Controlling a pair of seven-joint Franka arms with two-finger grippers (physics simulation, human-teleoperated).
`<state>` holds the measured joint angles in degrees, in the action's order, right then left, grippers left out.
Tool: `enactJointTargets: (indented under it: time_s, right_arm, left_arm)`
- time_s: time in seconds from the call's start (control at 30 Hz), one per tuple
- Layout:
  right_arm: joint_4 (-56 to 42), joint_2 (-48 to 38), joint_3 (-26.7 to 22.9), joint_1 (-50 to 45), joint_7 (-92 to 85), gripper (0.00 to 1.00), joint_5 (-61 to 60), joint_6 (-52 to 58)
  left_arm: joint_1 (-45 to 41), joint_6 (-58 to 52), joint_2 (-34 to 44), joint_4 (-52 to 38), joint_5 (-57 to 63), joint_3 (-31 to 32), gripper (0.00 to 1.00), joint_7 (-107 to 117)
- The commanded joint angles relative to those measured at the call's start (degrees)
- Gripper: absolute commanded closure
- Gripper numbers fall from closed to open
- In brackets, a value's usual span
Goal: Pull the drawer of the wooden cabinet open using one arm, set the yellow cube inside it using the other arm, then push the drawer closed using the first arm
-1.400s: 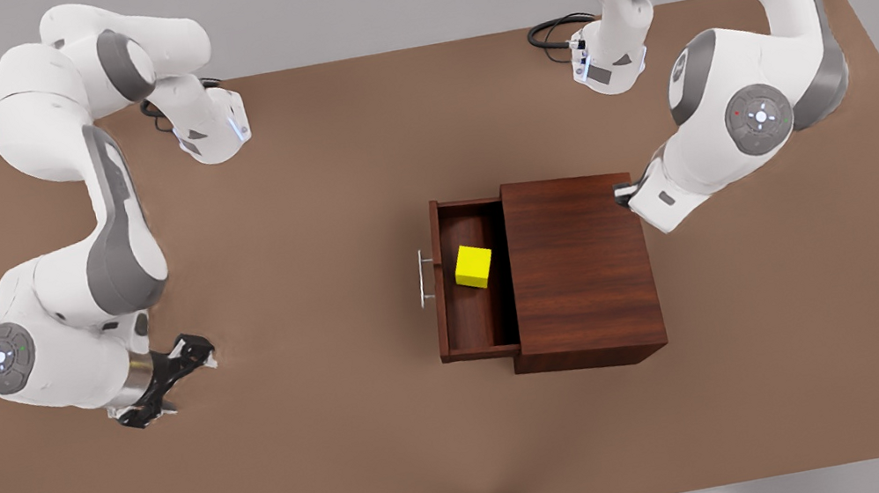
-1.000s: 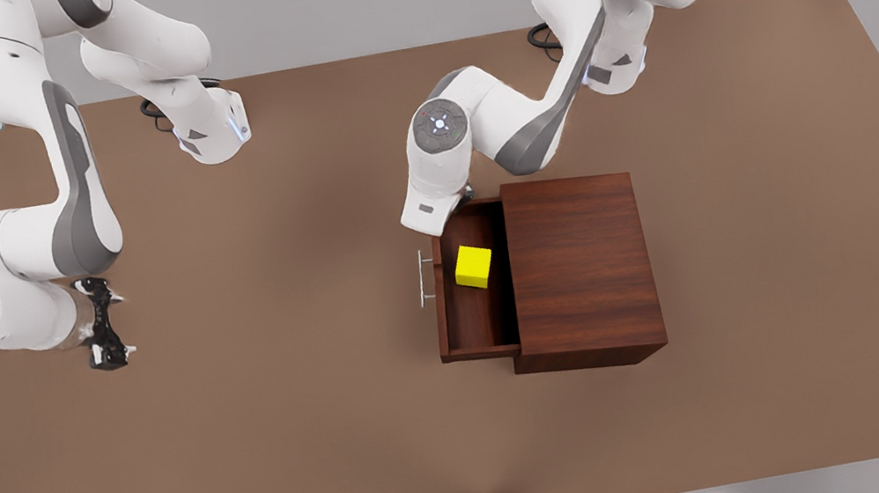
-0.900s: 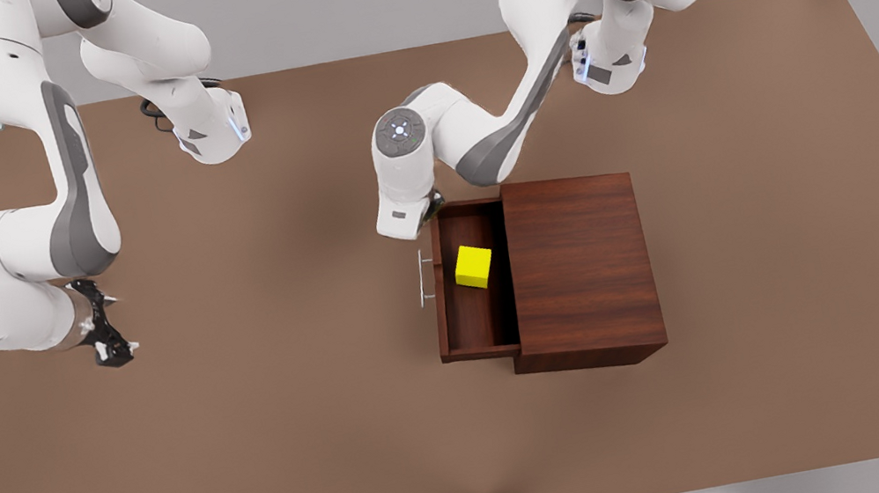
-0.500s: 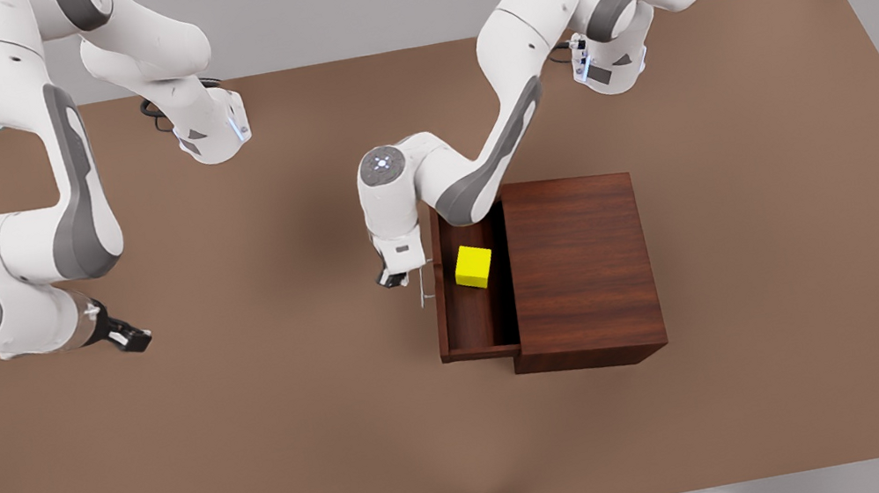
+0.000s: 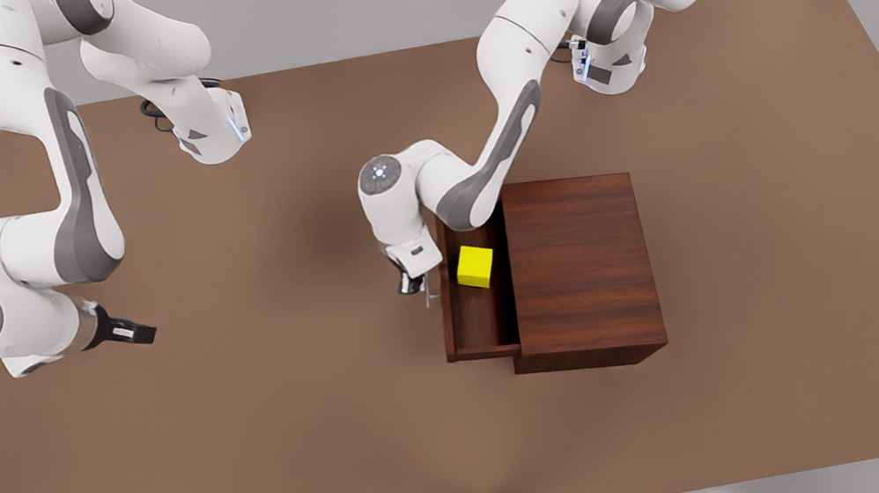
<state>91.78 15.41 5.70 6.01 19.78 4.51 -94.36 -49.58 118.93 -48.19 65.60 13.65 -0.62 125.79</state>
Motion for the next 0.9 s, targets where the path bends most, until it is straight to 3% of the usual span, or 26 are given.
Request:
enactJointTargets:
  time_s: [0.0,0.5,0.87]
  right_arm:
    - [-0.03,0.15,0.01,-0.47,-10.29,0.00,0.06,0.05]
    - [-0.29,0.24,-0.08,-0.65,-9.50,0.00,-0.02,0.49]
    - [-0.82,0.15,-0.16,-0.56,-9.32,0.00,-0.02,0.49]
  left_arm:
    - [0.80,-2.39,0.11,-0.04,0.15,-0.08,0.98,7.89]
    - [4.94,-12.06,0.37,-0.04,-0.29,-0.08,0.98,-3.45]
    - [7.92,-13.11,0.37,-0.04,-0.03,-0.08,0.98,-7.93]
